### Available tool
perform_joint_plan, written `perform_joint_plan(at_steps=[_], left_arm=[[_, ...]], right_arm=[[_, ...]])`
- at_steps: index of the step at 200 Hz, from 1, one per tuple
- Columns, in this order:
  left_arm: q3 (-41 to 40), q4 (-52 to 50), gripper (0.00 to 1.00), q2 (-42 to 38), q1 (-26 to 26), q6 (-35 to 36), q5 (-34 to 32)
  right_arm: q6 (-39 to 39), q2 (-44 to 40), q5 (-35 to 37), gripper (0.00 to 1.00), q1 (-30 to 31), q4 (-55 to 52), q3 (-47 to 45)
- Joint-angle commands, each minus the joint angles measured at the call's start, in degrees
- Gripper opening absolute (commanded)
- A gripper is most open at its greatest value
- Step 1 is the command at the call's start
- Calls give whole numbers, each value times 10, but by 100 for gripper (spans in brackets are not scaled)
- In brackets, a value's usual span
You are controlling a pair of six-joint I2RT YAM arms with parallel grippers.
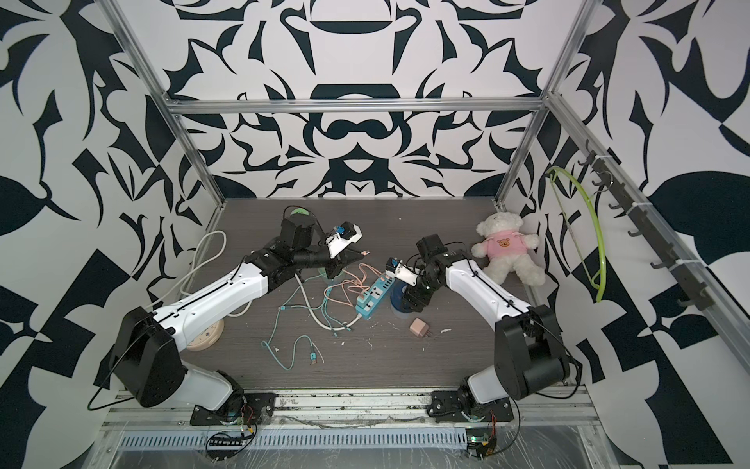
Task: Charge the cordless meat grinders
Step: Adjust the cordless meat grinder at the center of the board.
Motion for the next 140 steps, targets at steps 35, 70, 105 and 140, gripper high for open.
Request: perform_joint_plan(at_steps=[35,70,105,140], left_arm=[[27,-37,7,21,-3,16,12],[35,-39,7,31,-4,24,14],[45,-37,7,43,-5,28,16],[61,-39,7,59,-5,35,20]], right_arm=[[110,-43,70,65,-13,16,-23],[115,-36,63,80,-13,27,-18],[108,-65,30,99,-14,23,-6],[116,-135,-22,99,-24,-9,12]])
